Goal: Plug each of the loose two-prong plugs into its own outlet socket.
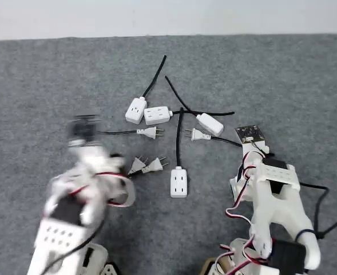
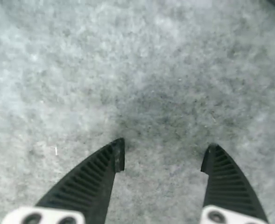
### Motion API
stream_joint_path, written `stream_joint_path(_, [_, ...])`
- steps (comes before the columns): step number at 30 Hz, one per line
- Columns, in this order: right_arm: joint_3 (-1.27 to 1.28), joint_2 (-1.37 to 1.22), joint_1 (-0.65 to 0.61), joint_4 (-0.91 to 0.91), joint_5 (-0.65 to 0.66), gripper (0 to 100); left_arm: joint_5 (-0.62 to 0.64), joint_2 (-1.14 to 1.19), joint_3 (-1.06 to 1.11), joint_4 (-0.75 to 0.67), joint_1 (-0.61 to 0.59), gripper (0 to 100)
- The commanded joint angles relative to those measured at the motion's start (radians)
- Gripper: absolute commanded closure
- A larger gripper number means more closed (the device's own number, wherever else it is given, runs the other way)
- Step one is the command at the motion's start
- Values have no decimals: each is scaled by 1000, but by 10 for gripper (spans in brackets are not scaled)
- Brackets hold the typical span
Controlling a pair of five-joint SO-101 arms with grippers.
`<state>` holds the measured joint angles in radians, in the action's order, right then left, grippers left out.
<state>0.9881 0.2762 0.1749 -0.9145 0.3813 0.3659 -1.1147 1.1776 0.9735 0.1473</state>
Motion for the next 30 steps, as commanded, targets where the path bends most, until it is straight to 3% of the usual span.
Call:
stream_joint_path(1, [-32, 13, -58, 5, 15, 732, -135, -261, 101, 5, -410, 984])
stream_joint_path(4, [-101, 18, -140, -8, 92, 733, -163, -324, 193, -49, -491, 984])
stream_joint_path(9, [-310, 64, -378, -219, 368, 733, -164, -267, 211, -135, -624, 953])
stream_joint_path(13, [-457, 71, -624, -406, 617, 733, -163, -69, 208, -292, -677, 891])
stream_joint_path(17, [-585, 4, -800, -495, 732, 733, -160, 193, 130, -437, -706, 908])
stream_joint_path(24, [-824, -298, -892, -541, 859, 827, -81, 595, -101, -486, -790, 913])
stream_joint_path(30, [-1094, -598, -897, -549, 855, 786, -78, 789, -234, -454, -818, 913])
